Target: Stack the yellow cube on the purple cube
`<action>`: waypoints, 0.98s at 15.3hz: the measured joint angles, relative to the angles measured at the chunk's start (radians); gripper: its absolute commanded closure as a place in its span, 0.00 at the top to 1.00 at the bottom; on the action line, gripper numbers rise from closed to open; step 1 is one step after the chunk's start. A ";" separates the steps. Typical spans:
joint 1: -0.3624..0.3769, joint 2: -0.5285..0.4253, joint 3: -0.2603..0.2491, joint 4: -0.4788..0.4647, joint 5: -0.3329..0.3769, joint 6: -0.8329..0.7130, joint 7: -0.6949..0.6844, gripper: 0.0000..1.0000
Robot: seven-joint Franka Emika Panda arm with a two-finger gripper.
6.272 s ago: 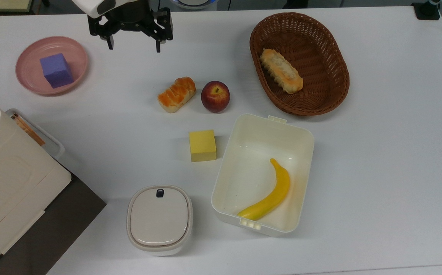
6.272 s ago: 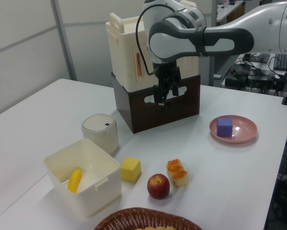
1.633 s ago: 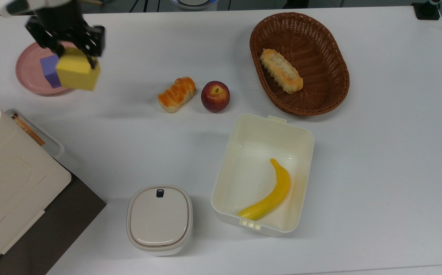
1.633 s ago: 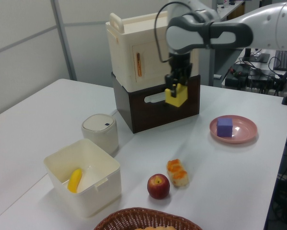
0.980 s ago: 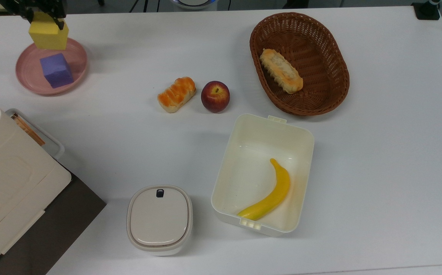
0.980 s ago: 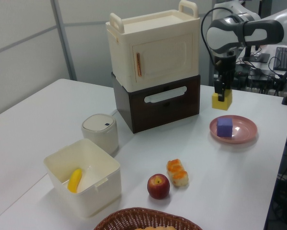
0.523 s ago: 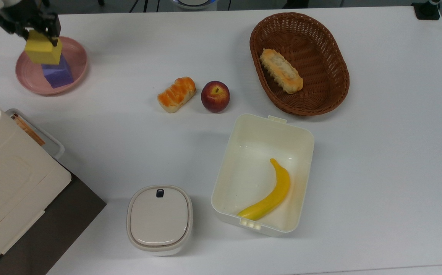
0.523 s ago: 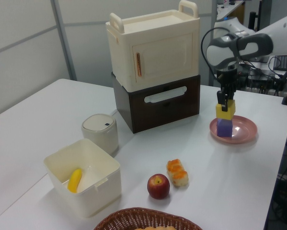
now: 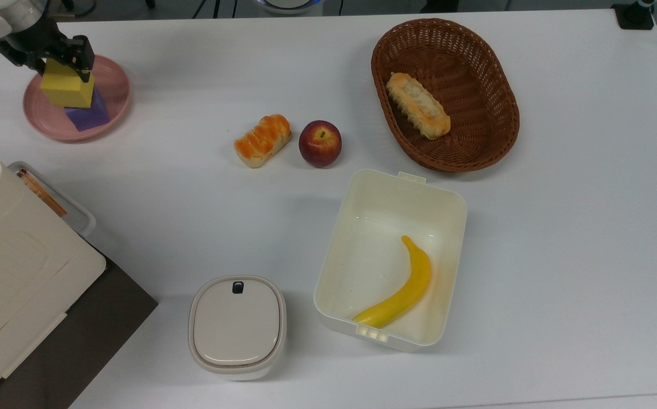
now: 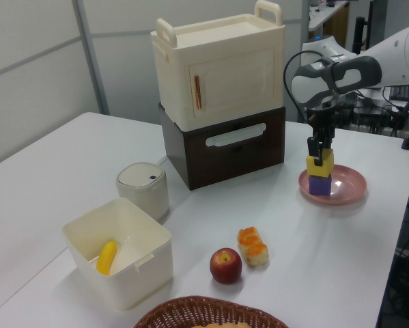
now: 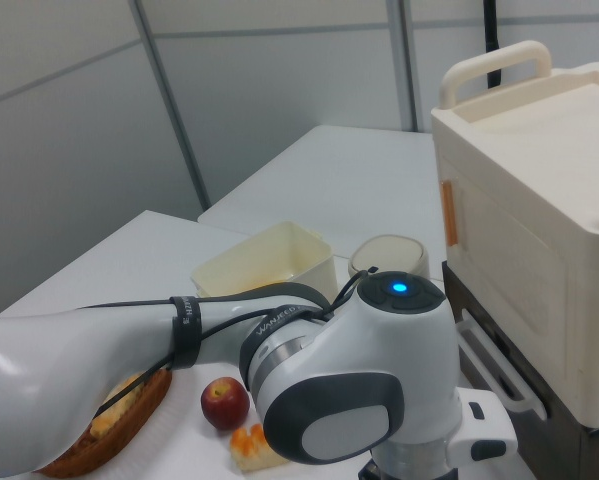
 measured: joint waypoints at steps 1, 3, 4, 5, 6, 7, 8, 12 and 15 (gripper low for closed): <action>0.000 0.000 0.002 0.000 0.000 0.000 0.000 1.00; 0.000 0.000 0.007 0.001 0.000 0.000 0.000 1.00; 0.000 -0.001 0.009 0.003 0.000 0.000 0.000 1.00; 0.001 -0.003 0.011 0.006 0.000 0.000 0.000 1.00; 0.002 -0.005 0.014 0.012 0.000 0.000 0.000 1.00; 0.005 -0.010 0.019 0.038 0.000 -0.024 0.000 1.00; 0.007 -0.012 0.027 0.064 0.000 -0.058 0.000 1.00; 0.010 -0.031 0.107 0.158 0.000 -0.138 0.034 1.00; 0.011 -0.051 0.192 0.192 0.000 -0.170 0.119 1.00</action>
